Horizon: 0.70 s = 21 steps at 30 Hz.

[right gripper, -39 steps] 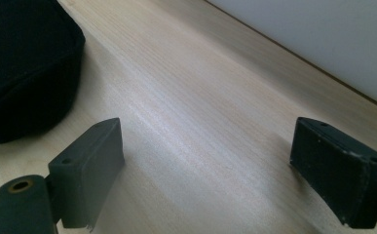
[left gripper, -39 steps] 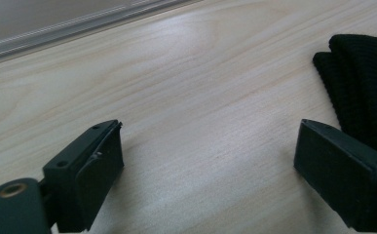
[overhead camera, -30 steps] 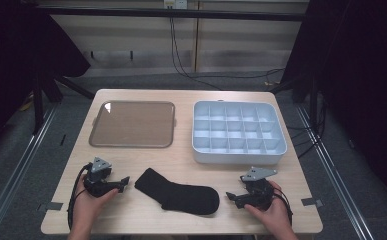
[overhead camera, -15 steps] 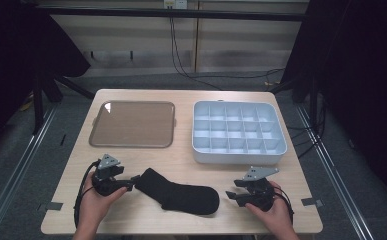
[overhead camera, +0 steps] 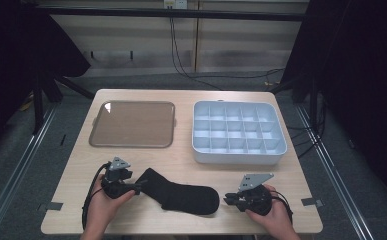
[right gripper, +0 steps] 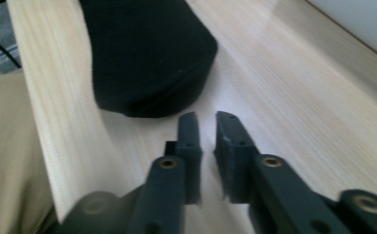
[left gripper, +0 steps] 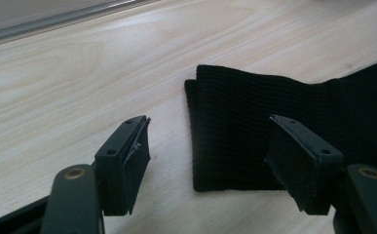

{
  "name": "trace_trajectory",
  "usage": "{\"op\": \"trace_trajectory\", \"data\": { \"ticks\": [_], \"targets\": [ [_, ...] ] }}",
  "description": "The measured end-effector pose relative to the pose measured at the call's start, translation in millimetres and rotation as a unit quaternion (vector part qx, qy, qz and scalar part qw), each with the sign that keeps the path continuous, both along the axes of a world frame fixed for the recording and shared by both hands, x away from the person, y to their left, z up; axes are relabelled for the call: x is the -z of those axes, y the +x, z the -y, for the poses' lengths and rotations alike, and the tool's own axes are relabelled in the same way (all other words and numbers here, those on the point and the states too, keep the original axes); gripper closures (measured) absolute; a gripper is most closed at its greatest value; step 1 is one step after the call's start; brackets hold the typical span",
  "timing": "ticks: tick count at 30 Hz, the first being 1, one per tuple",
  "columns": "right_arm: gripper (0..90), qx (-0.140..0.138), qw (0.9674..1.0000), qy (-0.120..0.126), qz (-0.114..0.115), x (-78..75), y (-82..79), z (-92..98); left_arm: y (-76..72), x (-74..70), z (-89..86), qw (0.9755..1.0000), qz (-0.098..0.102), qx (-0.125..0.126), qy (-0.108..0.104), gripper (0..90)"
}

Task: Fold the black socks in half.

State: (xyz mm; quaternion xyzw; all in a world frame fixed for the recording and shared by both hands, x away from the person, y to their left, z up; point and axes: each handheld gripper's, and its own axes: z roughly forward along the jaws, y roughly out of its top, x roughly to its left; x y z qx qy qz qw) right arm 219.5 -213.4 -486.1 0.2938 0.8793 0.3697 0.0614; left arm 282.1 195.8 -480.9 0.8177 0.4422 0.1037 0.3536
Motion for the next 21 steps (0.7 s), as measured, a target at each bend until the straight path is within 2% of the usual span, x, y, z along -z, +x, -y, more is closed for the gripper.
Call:
{"op": "trace_trajectory", "data": {
  "ticks": [4,10,12,14,16,21],
  "targets": [
    [90.0,-0.014,0.9999,-0.003,-0.002,1.2,-2.9,-5.4,-1.9,0.0,3.3,1.0000,-0.001,-0.003,0.000,33.2],
    [90.0,-0.025,0.9996,-0.008,-0.007,3.7,-5.6,-9.4,-1.4,2.2,5.2,0.9998,-0.006,-0.014,0.010,35.2],
    [90.0,-0.029,0.9996,-0.005,-0.003,5.0,-5.3,-10.0,-0.7,3.4,5.0,0.9997,-0.012,-0.015,0.016,38.9],
    [90.0,-0.031,0.9995,-0.008,-0.006,4.8,-5.7,-10.1,0.1,3.4,3.2,0.9996,-0.016,-0.017,0.018,47.1],
    [90.0,-0.036,0.9993,-0.011,-0.004,6.8,-5.9,-11.0,0.8,2.7,1.2,0.9994,-0.021,-0.026,0.012,48.8],
    [90.0,-0.036,0.9992,-0.016,-0.008,8.4,-5.1,-11.7,1.2,4.6,2.5,0.9991,-0.028,-0.019,0.025,51.7]
  ]
}}
